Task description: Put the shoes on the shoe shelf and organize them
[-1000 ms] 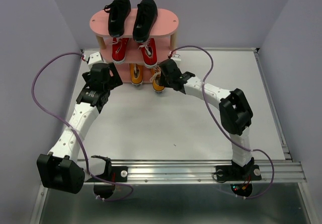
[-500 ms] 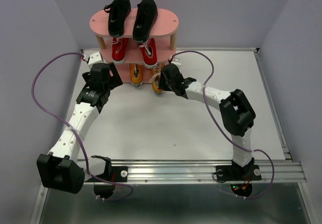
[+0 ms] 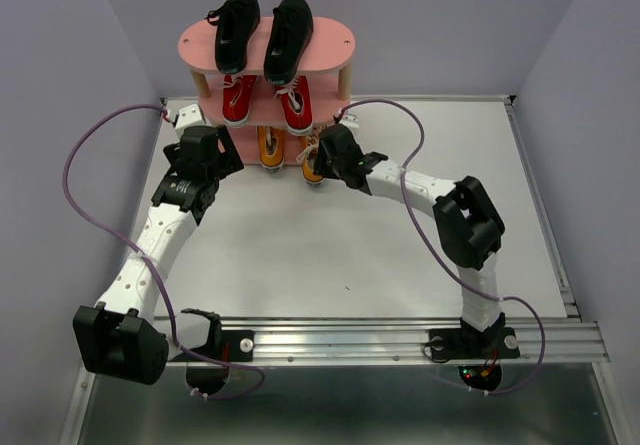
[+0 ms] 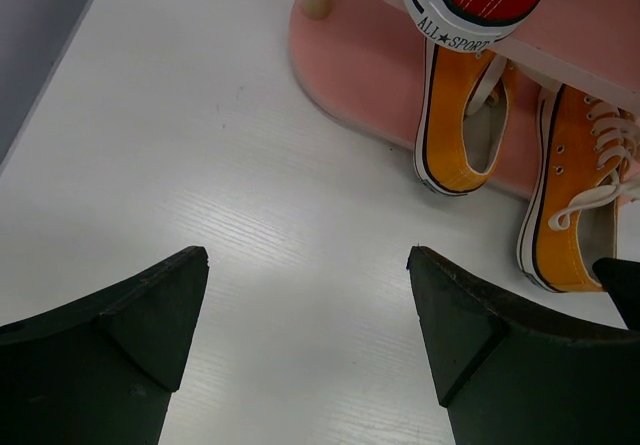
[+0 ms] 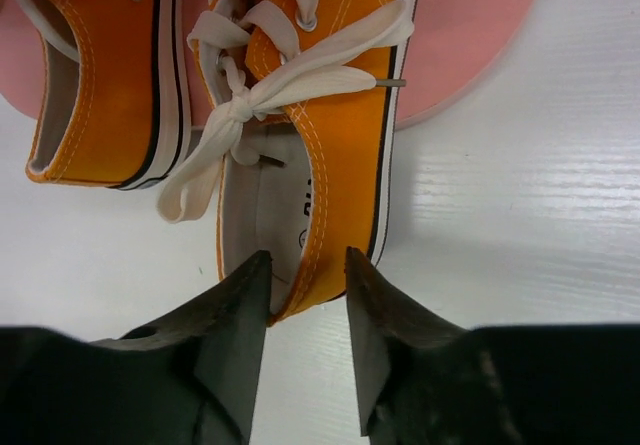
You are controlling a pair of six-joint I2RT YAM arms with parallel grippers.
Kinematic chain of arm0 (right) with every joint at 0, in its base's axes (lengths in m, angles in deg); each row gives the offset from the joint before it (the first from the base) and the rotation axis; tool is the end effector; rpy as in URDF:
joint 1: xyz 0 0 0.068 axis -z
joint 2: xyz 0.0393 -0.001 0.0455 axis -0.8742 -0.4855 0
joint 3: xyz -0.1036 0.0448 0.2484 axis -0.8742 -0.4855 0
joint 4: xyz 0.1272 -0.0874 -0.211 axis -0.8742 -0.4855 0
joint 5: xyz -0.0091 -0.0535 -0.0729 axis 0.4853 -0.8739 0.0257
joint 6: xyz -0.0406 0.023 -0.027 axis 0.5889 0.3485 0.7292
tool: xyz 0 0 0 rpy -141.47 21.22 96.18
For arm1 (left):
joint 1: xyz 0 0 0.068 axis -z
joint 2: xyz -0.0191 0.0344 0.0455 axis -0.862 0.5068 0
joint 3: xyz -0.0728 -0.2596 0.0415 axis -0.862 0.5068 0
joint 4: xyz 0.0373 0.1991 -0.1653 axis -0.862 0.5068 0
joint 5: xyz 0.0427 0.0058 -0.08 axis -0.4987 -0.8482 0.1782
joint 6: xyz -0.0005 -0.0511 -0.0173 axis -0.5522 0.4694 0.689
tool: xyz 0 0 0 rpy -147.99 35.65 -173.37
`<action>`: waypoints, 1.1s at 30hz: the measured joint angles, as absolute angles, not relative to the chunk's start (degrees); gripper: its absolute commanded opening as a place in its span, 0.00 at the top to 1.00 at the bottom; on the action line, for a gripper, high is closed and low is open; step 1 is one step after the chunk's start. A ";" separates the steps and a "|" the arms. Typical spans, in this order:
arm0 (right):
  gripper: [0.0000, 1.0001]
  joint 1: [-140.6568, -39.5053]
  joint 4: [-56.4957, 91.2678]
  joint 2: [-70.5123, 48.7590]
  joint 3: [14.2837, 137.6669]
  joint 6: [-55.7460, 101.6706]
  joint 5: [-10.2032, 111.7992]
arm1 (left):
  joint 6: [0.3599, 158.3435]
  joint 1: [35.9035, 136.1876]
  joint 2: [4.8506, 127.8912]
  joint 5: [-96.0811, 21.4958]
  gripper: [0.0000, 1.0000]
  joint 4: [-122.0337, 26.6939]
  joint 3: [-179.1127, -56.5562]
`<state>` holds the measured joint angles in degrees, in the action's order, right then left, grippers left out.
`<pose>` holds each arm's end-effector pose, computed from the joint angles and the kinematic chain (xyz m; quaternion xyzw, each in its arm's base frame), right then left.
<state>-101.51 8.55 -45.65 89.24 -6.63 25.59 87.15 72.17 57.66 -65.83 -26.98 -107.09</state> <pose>0.3622 0.2957 0.2295 0.0369 0.8840 0.1707 0.4337 0.2596 -0.0456 0.3497 -0.1444 0.8178 -0.0063 0.5570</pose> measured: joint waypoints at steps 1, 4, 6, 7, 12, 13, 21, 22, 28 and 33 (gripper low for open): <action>0.68 -101.51 8.55 -46.15 89.68 -6.87 25.59 | 87.15 72.17 57.66 -65.89 0.07 -26.89 -107.09; 0.74 -101.51 8.55 -47.70 91.08 -7.17 25.59 | 87.15 72.17 57.66 -66.02 0.07 -26.54 -107.09; 0.71 -101.51 8.42 -48.66 91.87 -7.33 25.62 | 87.15 72.17 57.64 -66.15 0.07 -26.39 -107.09; 0.68 -101.51 8.18 -48.88 92.17 -7.30 25.59 | 87.15 72.17 57.64 -66.15 0.07 -26.39 -107.09; 0.81 -101.51 7.48 -50.59 95.08 -7.11 25.49 | 87.15 72.17 57.62 -66.24 0.07 -25.91 -107.09; 0.88 -101.51 7.26 -50.87 95.54 -7.11 25.42 | 87.15 72.17 57.60 -66.31 0.07 -25.91 -107.09; 0.99 -101.51 6.82 -51.44 96.30 -6.60 24.96 | 87.13 72.17 56.77 -66.74 0.07 -25.45 -107.09; 0.99 -101.51 6.91 -51.44 96.30 -6.14 25.00 | 87.15 72.17 56.68 -66.77 0.07 -25.47 -107.09; 0.99 -101.51 8.99 -51.44 96.17 -2.52 24.96 | 87.15 72.17 56.68 -66.79 0.07 -25.34 -107.09; 0.99 -101.51 12.13 -51.44 95.76 0.04 24.31 | 87.15 72.17 56.66 -66.96 0.07 -25.10 -107.09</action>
<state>-101.51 12.13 -51.44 95.76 0.04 24.31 87.15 72.17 56.66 -66.96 -25.10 -107.09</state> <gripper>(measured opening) 0.024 0.927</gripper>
